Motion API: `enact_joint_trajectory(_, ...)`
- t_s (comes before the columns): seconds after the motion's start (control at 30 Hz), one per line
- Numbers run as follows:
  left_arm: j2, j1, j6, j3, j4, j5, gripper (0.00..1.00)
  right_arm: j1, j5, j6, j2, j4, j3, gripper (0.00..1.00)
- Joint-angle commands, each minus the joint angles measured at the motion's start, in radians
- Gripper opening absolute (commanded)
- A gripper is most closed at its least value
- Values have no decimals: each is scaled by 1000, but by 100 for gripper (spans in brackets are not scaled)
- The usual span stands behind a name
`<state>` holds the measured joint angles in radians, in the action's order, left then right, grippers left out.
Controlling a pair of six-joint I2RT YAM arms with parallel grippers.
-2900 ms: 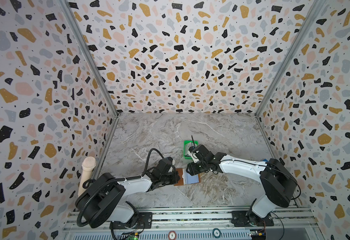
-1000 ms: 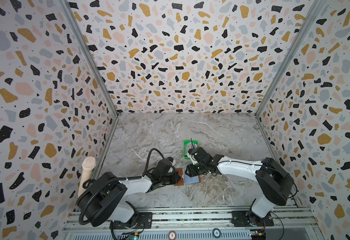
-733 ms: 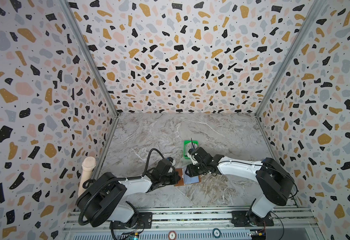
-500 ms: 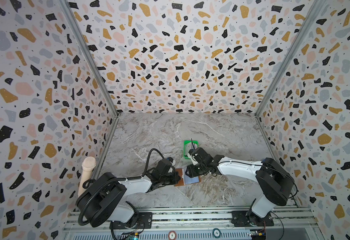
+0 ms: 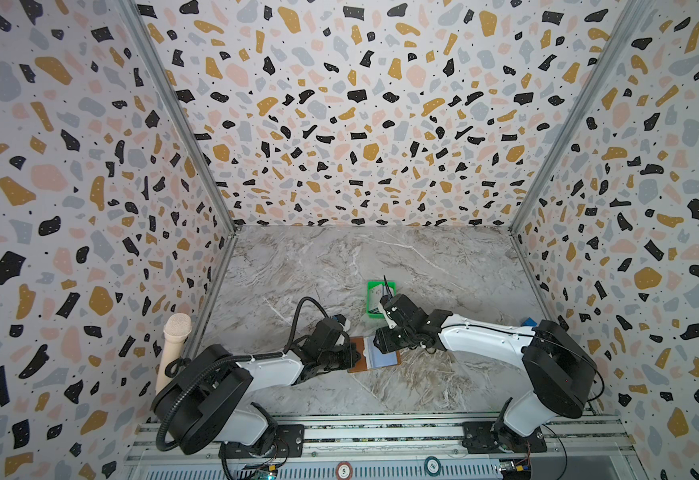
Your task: Put the credit cards into the card holder
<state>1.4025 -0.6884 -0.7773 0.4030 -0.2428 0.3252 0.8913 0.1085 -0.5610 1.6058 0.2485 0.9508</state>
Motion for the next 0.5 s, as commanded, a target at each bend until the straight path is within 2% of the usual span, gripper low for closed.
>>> enact_joint_trajectory(0.0,-6,3,15,15,41,9,0,6,23,33,25,33,39,54)
enact_joint_trajectory(0.33,1,2,21,17,47,6,0,5,-37,55,74,44,43,52)
enact_joint_trajectory(0.47,4,3,21,16,42,7,0,6,-3,57,86,23,31,51)
